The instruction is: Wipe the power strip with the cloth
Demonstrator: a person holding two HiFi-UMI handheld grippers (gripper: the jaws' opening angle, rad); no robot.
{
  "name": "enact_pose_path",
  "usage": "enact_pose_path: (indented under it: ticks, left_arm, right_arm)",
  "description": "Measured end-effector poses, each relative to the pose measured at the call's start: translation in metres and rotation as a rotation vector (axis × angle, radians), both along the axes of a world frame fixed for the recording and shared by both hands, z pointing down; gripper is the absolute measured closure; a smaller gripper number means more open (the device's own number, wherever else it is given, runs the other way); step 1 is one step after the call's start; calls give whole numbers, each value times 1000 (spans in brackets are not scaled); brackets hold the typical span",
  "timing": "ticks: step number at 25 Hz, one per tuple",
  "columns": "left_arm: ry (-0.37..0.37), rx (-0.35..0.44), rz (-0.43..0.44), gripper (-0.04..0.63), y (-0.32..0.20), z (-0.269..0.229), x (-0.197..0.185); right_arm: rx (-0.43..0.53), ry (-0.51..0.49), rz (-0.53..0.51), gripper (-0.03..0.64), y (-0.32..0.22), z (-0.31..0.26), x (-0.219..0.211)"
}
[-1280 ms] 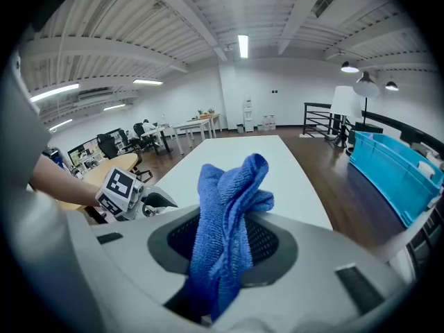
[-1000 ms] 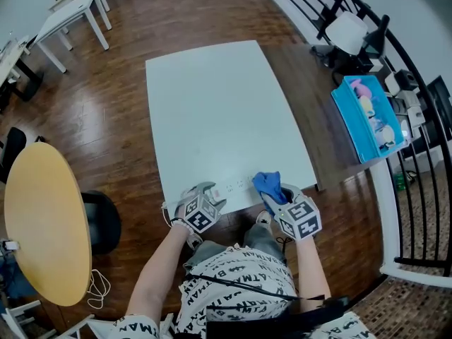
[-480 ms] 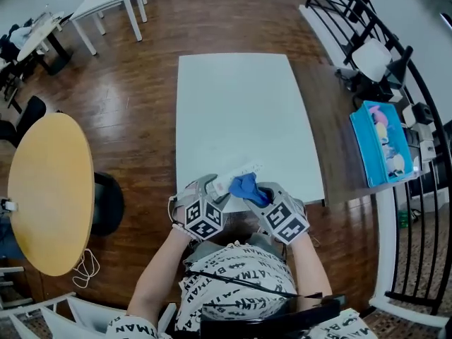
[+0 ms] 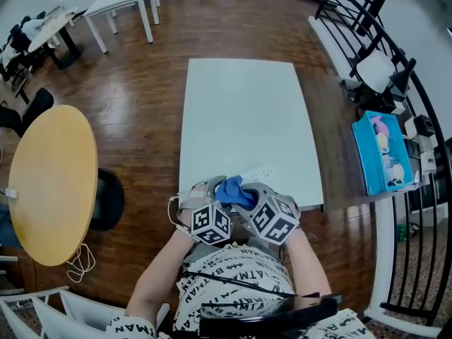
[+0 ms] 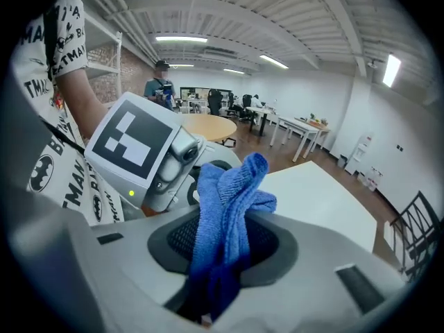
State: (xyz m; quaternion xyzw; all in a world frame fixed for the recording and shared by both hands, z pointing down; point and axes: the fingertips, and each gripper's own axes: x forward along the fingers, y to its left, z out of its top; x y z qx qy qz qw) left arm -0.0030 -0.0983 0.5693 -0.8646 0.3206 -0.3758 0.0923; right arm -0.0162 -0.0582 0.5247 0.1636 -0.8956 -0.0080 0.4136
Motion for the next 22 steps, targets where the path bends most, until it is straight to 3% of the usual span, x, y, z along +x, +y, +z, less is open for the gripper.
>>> enact_pose_path:
  ticks: [7, 14, 22]
  left_arm:
    - [10, 52, 50, 310, 5, -13, 8]
    - [68, 49, 35, 310, 7, -25, -1]
    - [76, 58, 52, 311, 14, -32, -11]
  right_arm:
    - [72, 71, 9, 480, -3, -5, 21]
    - [114, 110, 173, 480, -33, -10, 85]
    - [141, 165, 326, 480, -63, -8, 149]
